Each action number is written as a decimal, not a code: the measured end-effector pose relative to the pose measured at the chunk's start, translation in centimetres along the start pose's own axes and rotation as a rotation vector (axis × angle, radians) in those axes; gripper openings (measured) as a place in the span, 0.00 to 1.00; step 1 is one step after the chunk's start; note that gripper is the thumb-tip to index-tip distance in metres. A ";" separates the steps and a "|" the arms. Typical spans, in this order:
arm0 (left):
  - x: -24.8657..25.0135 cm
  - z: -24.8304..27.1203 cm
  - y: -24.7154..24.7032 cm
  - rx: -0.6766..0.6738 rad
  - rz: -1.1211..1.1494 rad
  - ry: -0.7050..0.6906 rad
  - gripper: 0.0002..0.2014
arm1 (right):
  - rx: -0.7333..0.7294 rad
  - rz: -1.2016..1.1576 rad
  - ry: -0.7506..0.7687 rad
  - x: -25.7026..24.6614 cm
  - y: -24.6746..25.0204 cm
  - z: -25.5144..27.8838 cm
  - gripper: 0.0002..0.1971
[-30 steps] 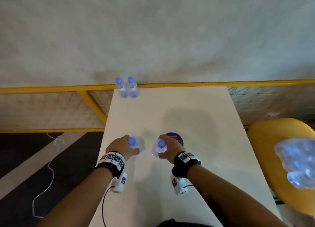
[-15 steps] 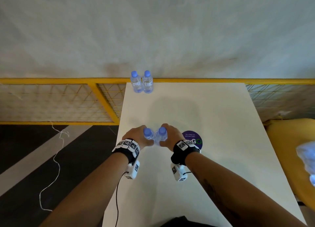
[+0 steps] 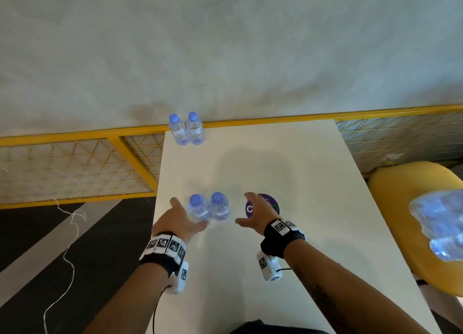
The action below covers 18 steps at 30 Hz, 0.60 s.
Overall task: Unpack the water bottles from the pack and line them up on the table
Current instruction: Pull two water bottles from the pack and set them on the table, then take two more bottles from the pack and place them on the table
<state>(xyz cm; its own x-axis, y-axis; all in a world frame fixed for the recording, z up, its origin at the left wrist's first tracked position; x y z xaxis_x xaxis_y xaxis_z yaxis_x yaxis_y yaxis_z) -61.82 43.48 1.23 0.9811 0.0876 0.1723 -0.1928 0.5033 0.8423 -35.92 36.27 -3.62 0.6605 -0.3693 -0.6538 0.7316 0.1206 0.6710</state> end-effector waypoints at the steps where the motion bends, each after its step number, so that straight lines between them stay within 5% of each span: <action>1: 0.2 1.4 -0.1 0.017 -0.013 0.007 0.54 | 0.010 -0.019 -0.011 1.7 1.1 1.4 0.40; 5: 5.9 7.9 -2.9 0.004 -0.080 -0.179 0.26 | 0.093 -0.147 -0.107 11.3 5.8 8.4 0.11; 7: 11.1 10.4 -5.9 -0.067 -0.078 -0.316 0.22 | 0.189 -0.189 -0.198 17.3 9.0 12.7 0.05; 15: 37.7 24.6 -19.9 -0.393 -0.204 -0.874 0.17 | 0.631 -0.362 -0.599 39.2 22.6 31.0 0.01; 18: 45.5 29.9 -25.7 -0.538 -0.182 -0.939 0.22 | 0.764 -0.456 -0.703 48.4 26.3 34.6 0.22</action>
<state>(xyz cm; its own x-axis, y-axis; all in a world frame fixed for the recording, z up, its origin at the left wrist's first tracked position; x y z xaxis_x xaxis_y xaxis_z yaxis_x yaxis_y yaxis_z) -12.59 8.81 2.69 0.5499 -0.6007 0.5803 0.2092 0.7717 0.6006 9.45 -10.30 -5.48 -0.0592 -0.6998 -0.7119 0.4258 -0.6627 0.6160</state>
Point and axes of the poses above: each hand's wrist, its own z-axis away from the middle knuckle, its own y-axis out of the back of the hand, x = y × z, the point moved 7 cm from there along -z, towards the middle knuckle, and after that the axes turned 3 degrees about y, right-handed, at the moved point
